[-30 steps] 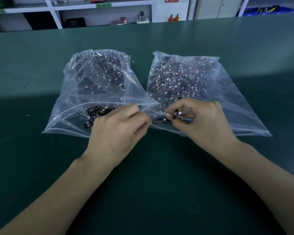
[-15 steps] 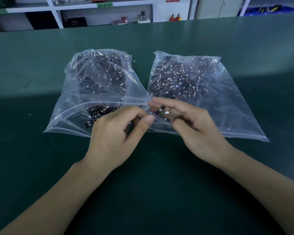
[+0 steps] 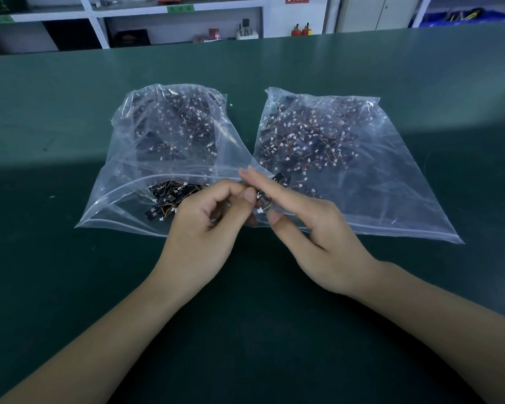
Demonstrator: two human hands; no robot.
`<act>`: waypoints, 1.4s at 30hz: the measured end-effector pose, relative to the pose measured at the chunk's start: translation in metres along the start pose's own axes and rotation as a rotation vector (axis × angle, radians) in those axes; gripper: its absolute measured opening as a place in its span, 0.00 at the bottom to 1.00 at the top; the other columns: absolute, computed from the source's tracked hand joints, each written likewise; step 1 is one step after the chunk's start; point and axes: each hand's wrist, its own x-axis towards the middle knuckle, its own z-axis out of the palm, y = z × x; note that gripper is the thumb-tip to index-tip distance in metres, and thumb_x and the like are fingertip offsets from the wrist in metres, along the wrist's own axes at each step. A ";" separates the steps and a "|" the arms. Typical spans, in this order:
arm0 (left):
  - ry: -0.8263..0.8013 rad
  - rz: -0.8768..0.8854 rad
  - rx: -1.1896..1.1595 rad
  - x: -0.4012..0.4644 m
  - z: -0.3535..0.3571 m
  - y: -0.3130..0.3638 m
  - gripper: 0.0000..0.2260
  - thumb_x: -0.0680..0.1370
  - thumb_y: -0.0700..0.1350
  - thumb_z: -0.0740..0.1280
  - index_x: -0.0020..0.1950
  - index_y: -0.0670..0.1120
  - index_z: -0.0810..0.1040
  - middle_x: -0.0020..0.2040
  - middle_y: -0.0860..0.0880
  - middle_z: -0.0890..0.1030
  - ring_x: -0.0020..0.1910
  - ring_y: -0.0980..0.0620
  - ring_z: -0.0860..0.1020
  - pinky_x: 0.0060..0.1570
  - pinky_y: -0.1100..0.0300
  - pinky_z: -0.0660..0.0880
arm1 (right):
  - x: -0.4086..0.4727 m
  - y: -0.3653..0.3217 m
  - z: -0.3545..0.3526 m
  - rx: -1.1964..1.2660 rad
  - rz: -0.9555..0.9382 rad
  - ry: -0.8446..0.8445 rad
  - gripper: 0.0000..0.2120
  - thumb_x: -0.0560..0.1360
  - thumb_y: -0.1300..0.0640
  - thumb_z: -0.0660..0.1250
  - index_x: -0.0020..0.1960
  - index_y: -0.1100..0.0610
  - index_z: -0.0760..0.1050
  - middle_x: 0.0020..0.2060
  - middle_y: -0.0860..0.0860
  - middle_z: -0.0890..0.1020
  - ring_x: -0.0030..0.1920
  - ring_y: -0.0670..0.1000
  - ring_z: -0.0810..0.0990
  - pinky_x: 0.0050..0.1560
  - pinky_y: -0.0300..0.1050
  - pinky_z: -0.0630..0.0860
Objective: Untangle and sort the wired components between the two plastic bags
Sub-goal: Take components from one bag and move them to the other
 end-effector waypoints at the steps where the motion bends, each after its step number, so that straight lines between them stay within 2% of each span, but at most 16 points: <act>1: 0.000 -0.010 -0.033 0.000 0.000 0.000 0.10 0.86 0.44 0.66 0.46 0.49 0.81 0.37 0.56 0.81 0.33 0.61 0.77 0.39 0.73 0.71 | 0.001 0.000 0.002 -0.008 -0.011 0.017 0.25 0.86 0.68 0.60 0.82 0.59 0.66 0.68 0.57 0.81 0.70 0.54 0.79 0.75 0.50 0.73; 3: 0.016 -0.019 -0.077 0.001 0.000 0.001 0.10 0.86 0.43 0.66 0.45 0.47 0.80 0.35 0.58 0.80 0.31 0.62 0.77 0.38 0.75 0.70 | 0.002 -0.001 0.004 -0.033 -0.046 0.045 0.24 0.86 0.67 0.61 0.81 0.60 0.66 0.64 0.57 0.83 0.66 0.52 0.81 0.70 0.47 0.75; 4: 0.031 -0.010 -0.077 0.001 0.000 0.001 0.09 0.85 0.42 0.67 0.45 0.46 0.80 0.35 0.57 0.80 0.32 0.60 0.77 0.38 0.72 0.71 | 0.003 -0.001 0.005 -0.050 -0.065 0.061 0.23 0.86 0.66 0.61 0.81 0.61 0.67 0.60 0.54 0.84 0.62 0.48 0.82 0.67 0.43 0.76; 5: 0.045 0.003 -0.063 0.000 0.000 0.001 0.09 0.85 0.43 0.68 0.45 0.46 0.81 0.36 0.55 0.80 0.33 0.57 0.77 0.38 0.66 0.73 | 0.003 -0.001 0.006 -0.063 -0.082 0.079 0.22 0.86 0.65 0.61 0.80 0.61 0.68 0.55 0.50 0.84 0.57 0.44 0.81 0.62 0.38 0.74; 7: 0.068 0.027 -0.022 0.000 -0.001 0.001 0.09 0.84 0.44 0.68 0.45 0.46 0.81 0.38 0.47 0.81 0.37 0.40 0.77 0.41 0.48 0.75 | 0.002 0.001 0.007 -0.051 -0.100 0.116 0.21 0.87 0.64 0.60 0.79 0.63 0.70 0.47 0.37 0.80 0.49 0.38 0.79 0.56 0.31 0.71; 9: 0.097 0.038 0.010 -0.001 -0.002 0.001 0.09 0.83 0.45 0.68 0.43 0.47 0.81 0.37 0.43 0.80 0.38 0.35 0.75 0.41 0.44 0.72 | 0.003 0.003 0.008 0.031 -0.093 0.156 0.19 0.87 0.64 0.60 0.77 0.63 0.73 0.40 0.32 0.77 0.41 0.35 0.77 0.49 0.27 0.70; 11: 0.117 0.054 0.053 -0.001 -0.003 0.001 0.09 0.82 0.45 0.69 0.43 0.47 0.81 0.36 0.44 0.79 0.35 0.37 0.74 0.39 0.45 0.71 | 0.006 0.001 0.009 0.189 -0.043 0.176 0.18 0.87 0.62 0.61 0.76 0.60 0.73 0.36 0.39 0.79 0.37 0.41 0.77 0.49 0.32 0.74; 13: 0.133 0.082 0.102 -0.001 -0.005 -0.001 0.09 0.82 0.44 0.69 0.42 0.46 0.80 0.35 0.47 0.79 0.33 0.42 0.72 0.35 0.49 0.71 | 0.011 -0.002 0.011 0.345 0.032 0.169 0.17 0.87 0.60 0.63 0.75 0.57 0.74 0.41 0.51 0.86 0.44 0.52 0.86 0.55 0.46 0.82; 15: 0.151 0.107 0.144 0.000 -0.008 -0.003 0.09 0.82 0.44 0.69 0.42 0.46 0.79 0.34 0.48 0.77 0.32 0.44 0.71 0.34 0.51 0.70 | 0.019 -0.003 0.013 0.423 0.103 0.153 0.16 0.86 0.59 0.65 0.74 0.56 0.75 0.46 0.59 0.88 0.51 0.61 0.88 0.56 0.53 0.85; 18: 0.173 0.112 0.172 0.002 -0.013 -0.006 0.08 0.82 0.46 0.69 0.43 0.47 0.80 0.34 0.46 0.77 0.32 0.44 0.72 0.35 0.48 0.71 | 0.028 -0.002 0.011 0.435 0.175 0.150 0.13 0.85 0.59 0.67 0.68 0.57 0.80 0.46 0.56 0.89 0.51 0.59 0.89 0.51 0.56 0.87; 22: 0.155 0.120 0.195 0.002 -0.016 -0.004 0.07 0.82 0.48 0.69 0.43 0.52 0.80 0.34 0.48 0.78 0.32 0.46 0.72 0.34 0.54 0.70 | 0.027 0.000 0.005 0.467 0.187 0.140 0.07 0.84 0.61 0.68 0.58 0.60 0.84 0.48 0.54 0.90 0.50 0.55 0.90 0.41 0.49 0.87; 27: 0.115 0.138 0.239 0.000 -0.014 -0.002 0.09 0.82 0.45 0.69 0.42 0.52 0.78 0.32 0.52 0.74 0.30 0.52 0.69 0.34 0.63 0.67 | 0.021 0.003 -0.005 0.388 0.265 0.089 0.11 0.85 0.55 0.67 0.51 0.62 0.83 0.43 0.56 0.89 0.46 0.55 0.90 0.31 0.49 0.84; 32: 0.112 0.129 0.264 -0.001 -0.012 -0.002 0.09 0.82 0.44 0.70 0.42 0.50 0.79 0.32 0.53 0.75 0.29 0.53 0.70 0.34 0.63 0.67 | 0.018 0.003 -0.008 0.378 0.217 0.076 0.11 0.86 0.57 0.67 0.52 0.63 0.82 0.44 0.57 0.88 0.46 0.55 0.90 0.33 0.55 0.85; 36: 0.121 0.147 0.284 -0.002 -0.011 0.002 0.09 0.80 0.41 0.71 0.40 0.49 0.78 0.33 0.59 0.75 0.30 0.55 0.70 0.35 0.67 0.66 | 0.016 0.003 -0.006 0.276 0.154 0.110 0.08 0.85 0.58 0.68 0.52 0.62 0.82 0.42 0.53 0.88 0.45 0.53 0.89 0.28 0.51 0.81; 42: 0.110 0.120 0.273 -0.001 -0.011 0.000 0.08 0.80 0.43 0.70 0.41 0.49 0.79 0.33 0.57 0.76 0.30 0.54 0.70 0.34 0.66 0.67 | 0.015 0.006 -0.004 0.195 0.134 0.098 0.08 0.85 0.57 0.67 0.50 0.59 0.82 0.41 0.50 0.88 0.44 0.52 0.89 0.26 0.51 0.81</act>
